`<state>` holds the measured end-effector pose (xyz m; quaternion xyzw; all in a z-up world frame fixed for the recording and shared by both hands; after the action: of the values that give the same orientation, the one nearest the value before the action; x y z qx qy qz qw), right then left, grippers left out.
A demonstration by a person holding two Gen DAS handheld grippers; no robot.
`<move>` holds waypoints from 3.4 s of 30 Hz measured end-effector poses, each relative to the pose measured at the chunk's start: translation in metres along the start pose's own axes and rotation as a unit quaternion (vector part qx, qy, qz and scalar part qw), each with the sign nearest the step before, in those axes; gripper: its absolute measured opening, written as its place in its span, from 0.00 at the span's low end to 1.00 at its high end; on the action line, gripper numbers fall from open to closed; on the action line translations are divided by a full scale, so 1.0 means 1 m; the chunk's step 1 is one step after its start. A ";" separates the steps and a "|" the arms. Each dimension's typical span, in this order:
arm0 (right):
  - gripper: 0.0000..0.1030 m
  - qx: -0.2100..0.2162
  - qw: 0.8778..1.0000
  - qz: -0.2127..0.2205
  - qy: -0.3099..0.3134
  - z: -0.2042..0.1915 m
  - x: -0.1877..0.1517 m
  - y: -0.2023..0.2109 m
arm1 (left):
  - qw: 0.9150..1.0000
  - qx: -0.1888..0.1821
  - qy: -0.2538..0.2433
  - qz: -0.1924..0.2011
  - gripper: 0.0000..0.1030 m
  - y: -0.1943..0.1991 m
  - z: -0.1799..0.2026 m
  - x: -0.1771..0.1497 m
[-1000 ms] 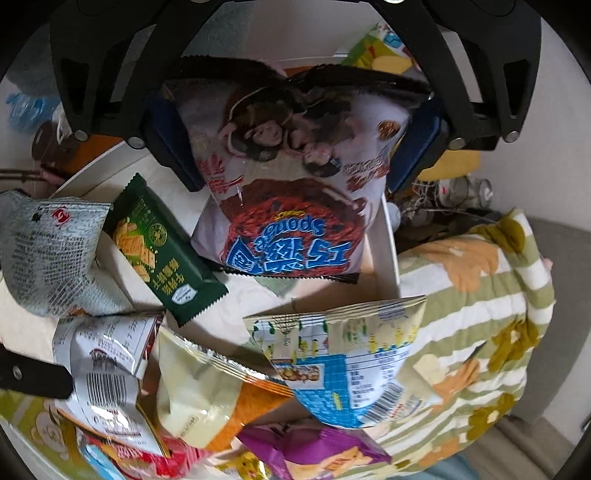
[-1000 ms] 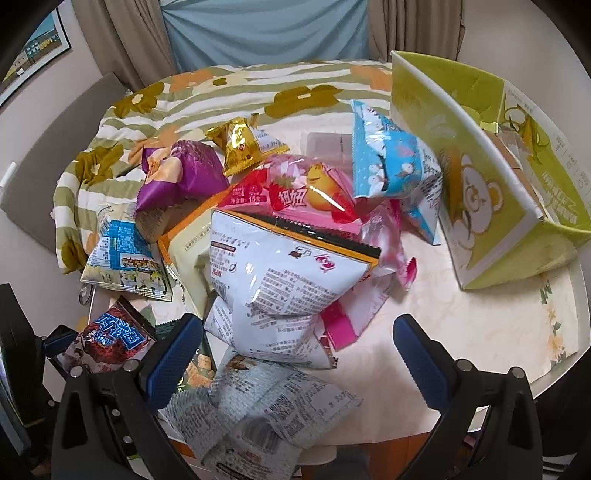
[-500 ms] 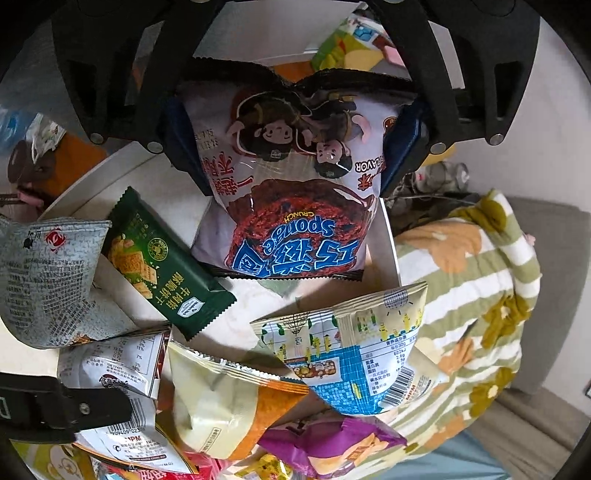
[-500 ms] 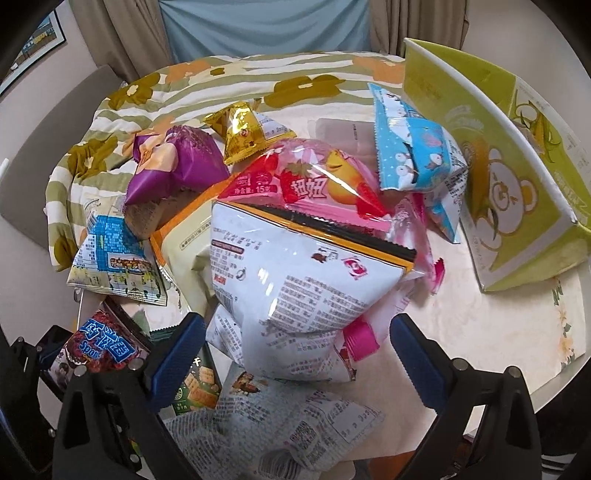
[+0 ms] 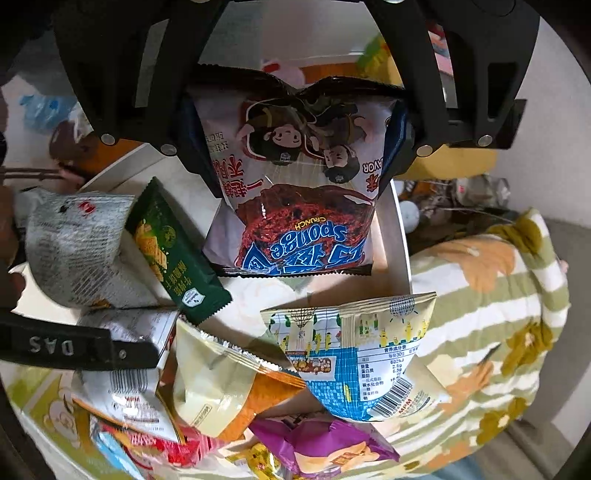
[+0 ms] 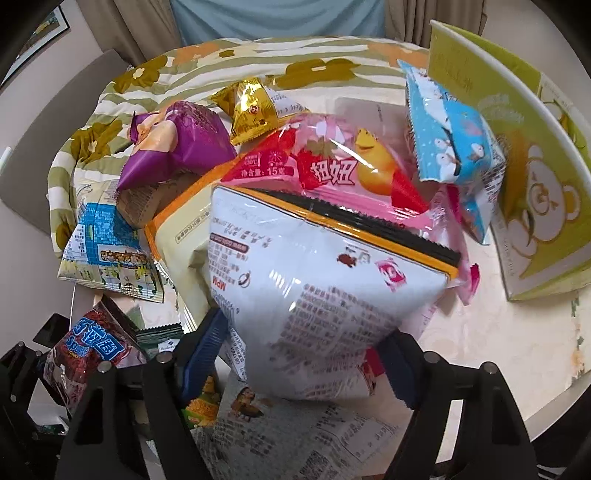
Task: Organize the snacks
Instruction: 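Carry the Sponge packet and white chip bag up toward the yellow box, then release the Sponge packet into the box while the right tool drops the white bag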
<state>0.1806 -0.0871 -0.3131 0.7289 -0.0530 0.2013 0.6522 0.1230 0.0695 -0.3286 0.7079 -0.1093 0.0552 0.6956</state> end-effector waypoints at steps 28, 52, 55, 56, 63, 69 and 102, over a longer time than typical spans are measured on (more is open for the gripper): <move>0.44 -0.018 0.996 0.088 -0.012 0.005 0.027 0.090 | 0.993 -0.069 0.042 0.081 0.69 0.093 -0.011 0.024; 0.44 -0.025 0.986 0.167 0.007 0.205 0.069 0.203 | 0.967 -0.103 0.068 0.225 0.69 0.188 0.193 0.193; 0.44 -0.008 0.989 0.150 0.014 0.242 0.079 0.191 | 0.966 -0.106 0.082 0.220 0.69 0.177 0.237 0.221; 0.44 -0.005 0.989 0.144 0.011 0.256 0.082 0.185 | 0.966 -0.108 0.087 0.217 0.69 0.172 0.251 0.228; 0.44 0.012 0.996 0.090 0.003 0.316 0.087 0.150 | 0.973 -0.091 0.084 0.196 0.70 0.136 0.330 0.277; 0.44 0.018 0.998 0.066 -0.009 0.340 0.077 0.134 | 0.976 -0.088 0.065 0.187 0.84 0.109 0.366 0.308; 0.99 0.017 0.998 0.056 0.030 0.349 0.116 0.092 | 0.978 -0.076 0.128 0.145 1.00 0.092 0.309 0.264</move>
<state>0.3337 -0.4181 -0.2090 0.7296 -0.0707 0.2600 0.6286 0.3348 -0.2601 -0.1862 0.6169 -0.1249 0.2374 0.7399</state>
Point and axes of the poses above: each gripper's, at about its wrist camera, not at the fingertips, and y roughly against the way its jaws point, z to its right, x to its top, the point moved 8 cm from there along -y, roughly the way its jaws point, and after that the axes turned 14 degrees about y, right-handed, at the moved point
